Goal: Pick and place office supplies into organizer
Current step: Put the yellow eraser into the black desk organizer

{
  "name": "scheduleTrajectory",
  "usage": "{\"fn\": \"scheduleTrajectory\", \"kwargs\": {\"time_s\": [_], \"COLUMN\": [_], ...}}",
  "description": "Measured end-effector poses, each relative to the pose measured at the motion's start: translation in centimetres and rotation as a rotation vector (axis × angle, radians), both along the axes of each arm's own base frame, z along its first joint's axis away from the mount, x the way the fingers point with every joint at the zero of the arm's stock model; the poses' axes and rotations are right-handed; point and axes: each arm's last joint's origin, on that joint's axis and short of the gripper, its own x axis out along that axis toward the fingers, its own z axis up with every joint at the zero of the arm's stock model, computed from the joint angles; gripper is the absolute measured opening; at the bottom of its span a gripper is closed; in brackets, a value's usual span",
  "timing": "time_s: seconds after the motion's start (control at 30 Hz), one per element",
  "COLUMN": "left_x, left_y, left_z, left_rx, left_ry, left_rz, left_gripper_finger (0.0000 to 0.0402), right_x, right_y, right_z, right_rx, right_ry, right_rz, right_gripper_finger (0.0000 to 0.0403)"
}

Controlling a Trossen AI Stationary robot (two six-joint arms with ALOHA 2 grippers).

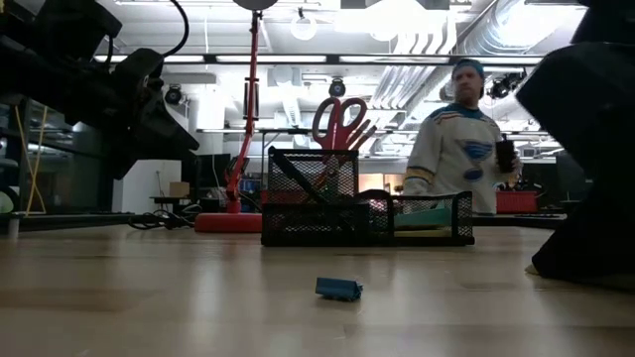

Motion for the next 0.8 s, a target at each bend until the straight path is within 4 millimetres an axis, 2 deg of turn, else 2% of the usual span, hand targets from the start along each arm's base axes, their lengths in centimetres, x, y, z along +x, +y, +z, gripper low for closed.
{"fn": "scheduleTrajectory", "kwargs": {"time_s": [0.23, 0.47, 0.67, 0.8], "left_x": [0.0, 0.0, 0.0, 0.0], "left_y": [0.0, 0.0, 0.0, -0.1], "left_z": [0.0, 0.0, 0.0, 0.0], "left_rx": [-0.004, -0.005, -0.01, -0.023], "left_ry": [-0.002, -0.002, -0.003, -0.004], "left_rz": [0.002, 0.002, -0.007, -0.036], "left_gripper_finger": [0.0088, 0.0088, 0.0088, 0.0088], "right_x": [0.8, 1.6, 2.5, 3.3], "right_y": [0.2, 0.5, -0.6, -1.5], "right_z": [1.2, 3.3, 5.3, 7.5], "right_rx": [0.022, 0.033, 0.016, -0.011], "right_ry": [0.017, 0.022, -0.041, -0.117], "right_rz": [-0.029, -0.043, -0.031, -0.005], "right_gripper_finger": [0.0016, 0.0014, 0.0014, 0.0006]}}
